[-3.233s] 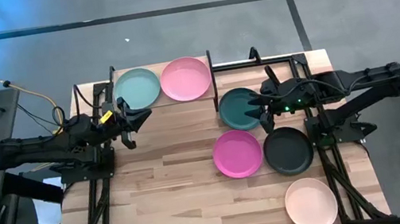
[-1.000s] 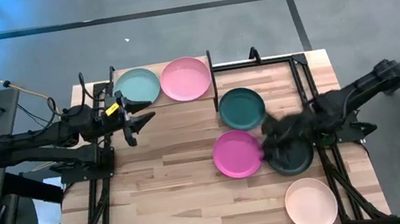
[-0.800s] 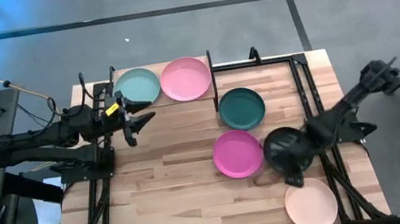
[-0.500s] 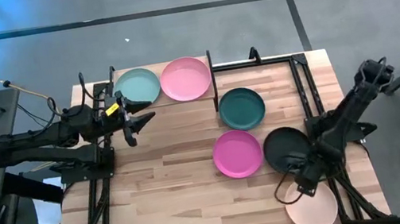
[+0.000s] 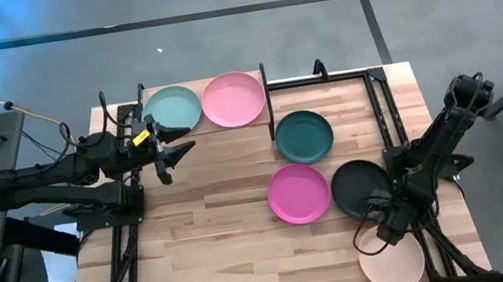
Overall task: Place and stack plates onto a shelf
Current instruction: Stack the light red plate on top of the blue plate
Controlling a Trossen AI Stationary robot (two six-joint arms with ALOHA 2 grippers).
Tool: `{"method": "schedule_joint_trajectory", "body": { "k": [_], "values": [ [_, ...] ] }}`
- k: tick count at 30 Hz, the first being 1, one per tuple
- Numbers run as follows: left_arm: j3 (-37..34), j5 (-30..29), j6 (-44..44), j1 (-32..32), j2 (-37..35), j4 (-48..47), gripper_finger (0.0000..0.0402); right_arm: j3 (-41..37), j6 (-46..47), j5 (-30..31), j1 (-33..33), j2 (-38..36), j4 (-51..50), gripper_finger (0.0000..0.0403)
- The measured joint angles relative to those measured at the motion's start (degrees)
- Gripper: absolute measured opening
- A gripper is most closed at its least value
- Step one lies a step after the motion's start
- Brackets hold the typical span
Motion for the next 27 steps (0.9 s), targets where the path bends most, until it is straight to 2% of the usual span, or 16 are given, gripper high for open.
{"method": "schedule_joint_trajectory", "body": {
  "k": [8,14,21,24,27],
  "values": [
    [0.0,0.0,0.02,0.0,0.0,0.0,0.019,0.0,-0.76,2.09,0.0,1.61,0.2,0.0193],
    [-0.01,0.0,0.03,0.0,0.0,0.0,0.019,0.0,-7.34,-0.33,0.0,6.99,4.34,0.0193],
    [-0.02,0.0,0.04,0.0,0.0,0.0,0.019,0.24,-8.04,-1.3,-0.04,10.65,5.43,0.019],
    [-0.02,0.0,0.04,0.0,0.0,0.0,0.019,0.26,-7.67,-1.65,-0.04,11.17,5.46,0.0164],
    [-0.02,0.0,0.07,0.0,0.0,0.0,0.019,0.24,-6.74,-2.01,-0.04,11.19,5.51,0.0113]
  ]
}}
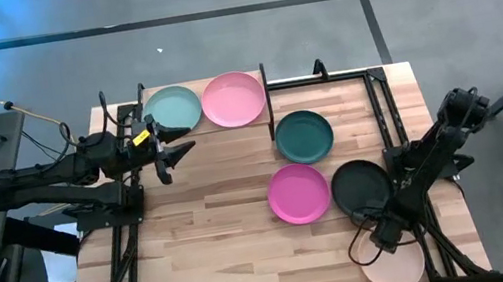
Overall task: Place and stack plates onto a shelf
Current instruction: Stack the light red plate on top of the blue plate
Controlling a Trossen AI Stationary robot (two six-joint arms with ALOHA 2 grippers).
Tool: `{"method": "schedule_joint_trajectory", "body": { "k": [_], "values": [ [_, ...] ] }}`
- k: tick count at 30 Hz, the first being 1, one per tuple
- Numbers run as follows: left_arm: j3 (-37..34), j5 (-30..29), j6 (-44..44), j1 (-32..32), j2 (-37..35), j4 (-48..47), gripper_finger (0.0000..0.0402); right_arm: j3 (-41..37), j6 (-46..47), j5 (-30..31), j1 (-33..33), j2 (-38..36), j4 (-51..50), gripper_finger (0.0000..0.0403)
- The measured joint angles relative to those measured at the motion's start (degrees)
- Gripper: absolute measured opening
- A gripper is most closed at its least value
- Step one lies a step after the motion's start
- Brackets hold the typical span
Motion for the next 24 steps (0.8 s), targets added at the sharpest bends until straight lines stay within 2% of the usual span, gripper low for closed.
{"method": "schedule_joint_trajectory", "body": {
  "k": [4,5,12,18,24],
  "values": [
    [0.0,0.0,0.04,0.0,0.0,0.0,0.019,-0.11,0.01,-1.4,0.01,0.0,-0.07,0.0025],
    [0.0,0.0,0.06,0.0,0.0,0.0,0.019,-0.12,-0.08,-1.67,0.04,-0.16,0.09,0.0013],
    [0.0,0.02,1.8,0.0,0.0,0.02,0.019,0.26,2.6,0.94,-0.37,-4.5,1.16,0.0003],
    [0.0,0.0,2.49,0.01,-0.14,1.01,0.019,0.37,4.21,3.12,-1.29,-11.31,1.41,0.0],
    [-0.02,0.02,5.44,0.0,-0.48,4.53,0.019,0.45,3.75,5.99,-4.47,-18.71,6.14,0.0]
  ]
}}
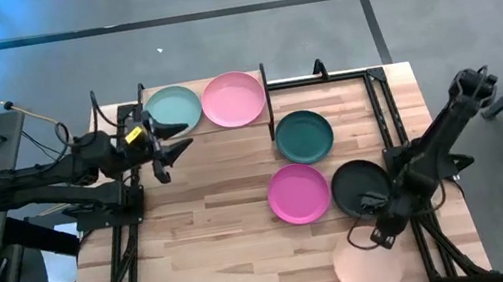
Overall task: Place and stack plates onto a shelf
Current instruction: Stack the light red plate on top of the blue plate
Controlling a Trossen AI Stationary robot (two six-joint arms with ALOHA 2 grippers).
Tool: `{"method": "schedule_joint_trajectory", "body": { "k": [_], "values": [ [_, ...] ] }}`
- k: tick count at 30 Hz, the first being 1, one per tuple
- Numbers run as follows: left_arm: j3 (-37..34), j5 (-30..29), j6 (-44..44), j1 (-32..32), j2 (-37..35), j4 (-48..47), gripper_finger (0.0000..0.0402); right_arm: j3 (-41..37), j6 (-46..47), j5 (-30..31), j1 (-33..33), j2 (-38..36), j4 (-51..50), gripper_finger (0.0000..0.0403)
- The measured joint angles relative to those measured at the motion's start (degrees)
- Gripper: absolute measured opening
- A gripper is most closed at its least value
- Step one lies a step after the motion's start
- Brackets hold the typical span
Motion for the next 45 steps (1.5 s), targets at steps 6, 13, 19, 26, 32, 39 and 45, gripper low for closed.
{"method": "schedule_joint_trajectory", "body": {
  "k": [6,13,19,26,32,39,45],
  "values": [
    [0.0,-0.02,1.09,0.0,-1.25,1.97,0.019,0.01,-1.96,5.74,-6.9,-3.56,4.52,0.0],
    [0.0,-0.02,3.46,0.0,-3.32,7.17,0.019,3.92,-11.68,12.24,-22.33,-1.25,17.12,0.0],
    [0.0,-0.24,4.45,0.02,-4.72,10.58,0.019,16.96,-29.02,14.09,-38.17,5.57,16.85,0.0],
    [0.02,-0.52,8.29,0.02,-5.16,13.83,0.019,33.53,-42.17,14.54,-53.46,18.13,14.85,0.0],
    [0.02,-0.64,8.61,0.02,-5.08,13.72,0.019,49.27,-46.02,15.7,-60.58,31.39,14.86,0.0],
    [0.02,-0.7,10.03,0.07,-5.07,13.72,0.019,66.76,-44.46,13.69,-65.61,47.64,14.55,0.0],
    [0.02,-0.72,10.0,0.07,-5.07,13.71,0.019,79.85,-40.8,12.21,-65.9,58.05,14.87,0.0]
  ]
}}
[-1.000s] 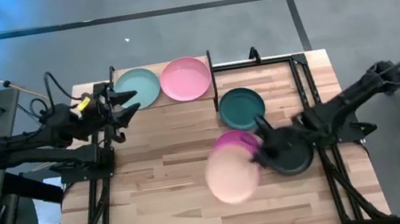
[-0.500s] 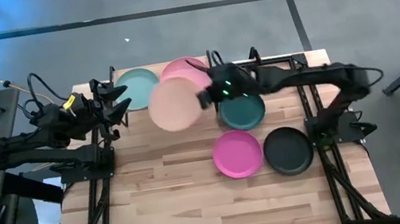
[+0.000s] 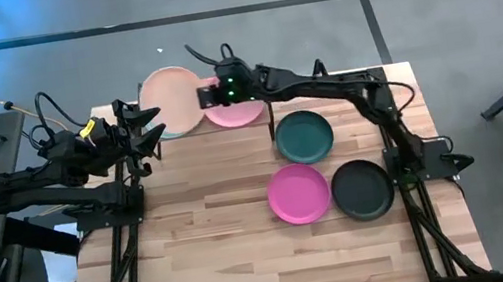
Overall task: Place and stack plates onto a shelf
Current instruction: Stack the light red plate on top of the blue plate, then stack the pink plate on top of the light pink plate
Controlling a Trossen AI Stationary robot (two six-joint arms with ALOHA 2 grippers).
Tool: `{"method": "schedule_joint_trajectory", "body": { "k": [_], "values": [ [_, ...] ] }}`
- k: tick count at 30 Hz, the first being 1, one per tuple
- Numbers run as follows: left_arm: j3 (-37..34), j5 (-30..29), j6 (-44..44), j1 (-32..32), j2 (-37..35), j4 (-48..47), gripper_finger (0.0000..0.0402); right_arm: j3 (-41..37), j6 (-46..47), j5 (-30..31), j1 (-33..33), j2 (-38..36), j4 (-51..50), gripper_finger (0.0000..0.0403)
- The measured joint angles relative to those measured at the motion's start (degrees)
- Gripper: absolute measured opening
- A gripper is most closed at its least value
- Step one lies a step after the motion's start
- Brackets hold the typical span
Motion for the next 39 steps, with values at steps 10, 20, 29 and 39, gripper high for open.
{"method": "schedule_joint_trajectory", "body": {
  "k": [10,20,29,39],
  "values": [
    [0.0,0.0,-0.57,0.0,0.0,-0.12,0.019,7.13,6.55,-2.95,1.04,7.86,-0.12,0.0],
    [0.0,0.0,-1.82,0.0,0.0,-0.17,0.019,7.13,5.54,-0.62,0.76,7.71,-0.73,0.0018],
    [0.0,0.02,-1.94,0.0,0.0,-0.21,0.019,7.13,2.2,-0.86,0.52,7.59,-0.97,0.0112],
    [0.0,0.02,-1.94,0.0,0.0,-0.43,0.019,7.13,-5.63,-3.45,-1.89,4.19,-4.95,0.0171]
  ]
}}
